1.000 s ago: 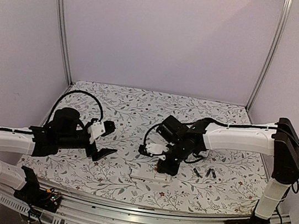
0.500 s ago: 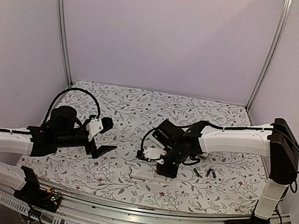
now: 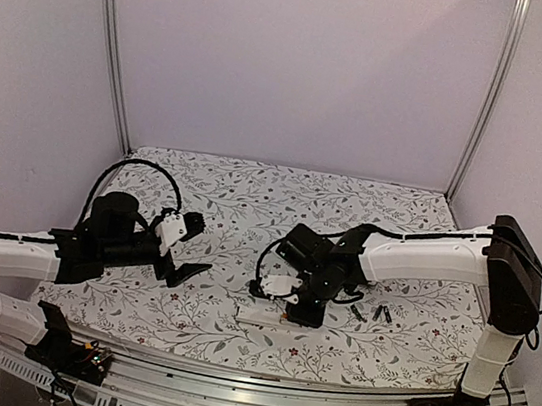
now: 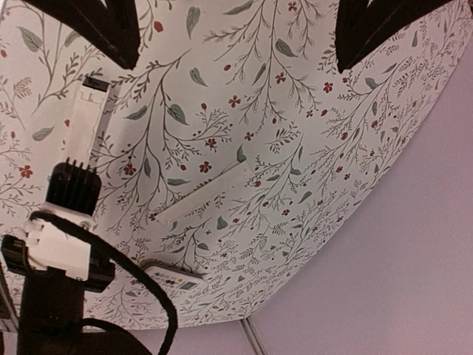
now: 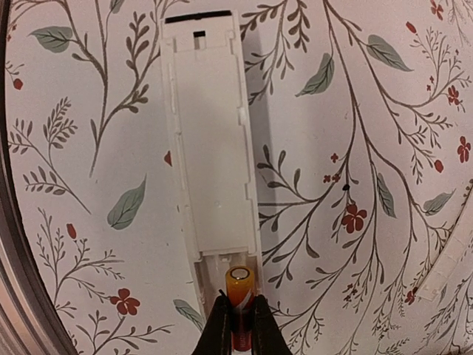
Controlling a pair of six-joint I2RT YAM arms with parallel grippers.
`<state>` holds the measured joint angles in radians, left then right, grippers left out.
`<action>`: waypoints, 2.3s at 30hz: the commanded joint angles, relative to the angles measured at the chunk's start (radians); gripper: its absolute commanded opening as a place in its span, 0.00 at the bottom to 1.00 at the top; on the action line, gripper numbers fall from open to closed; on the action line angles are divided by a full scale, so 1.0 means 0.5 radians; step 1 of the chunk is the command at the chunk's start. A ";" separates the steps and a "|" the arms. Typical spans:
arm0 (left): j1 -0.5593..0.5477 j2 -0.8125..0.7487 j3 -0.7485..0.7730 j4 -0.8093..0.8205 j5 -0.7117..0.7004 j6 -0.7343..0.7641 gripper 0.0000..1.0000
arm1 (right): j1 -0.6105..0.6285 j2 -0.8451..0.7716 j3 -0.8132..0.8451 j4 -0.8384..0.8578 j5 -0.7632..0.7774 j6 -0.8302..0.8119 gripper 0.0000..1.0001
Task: Load the batteries into the remote control
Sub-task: Load the battery into the battery compartment, then press the battery in the battery compartment, then pick up the battery at the center of the board.
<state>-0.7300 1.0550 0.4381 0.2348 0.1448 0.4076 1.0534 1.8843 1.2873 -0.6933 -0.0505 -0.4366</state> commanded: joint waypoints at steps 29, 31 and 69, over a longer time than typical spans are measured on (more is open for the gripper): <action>0.036 -0.030 -0.051 0.042 0.006 0.014 0.92 | 0.041 0.000 -0.047 0.069 0.089 -0.070 0.16; 0.036 -0.030 -0.053 0.043 0.008 0.013 0.92 | 0.041 0.006 -0.047 0.073 0.089 -0.072 0.16; 0.036 -0.008 -0.051 0.073 0.054 0.013 0.92 | -0.063 -0.107 0.295 -0.067 0.186 0.236 0.22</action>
<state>-0.7250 1.0534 0.4255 0.2501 0.1532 0.4152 1.0615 1.8915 1.3788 -0.7006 0.0265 -0.4259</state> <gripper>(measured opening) 0.925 0.218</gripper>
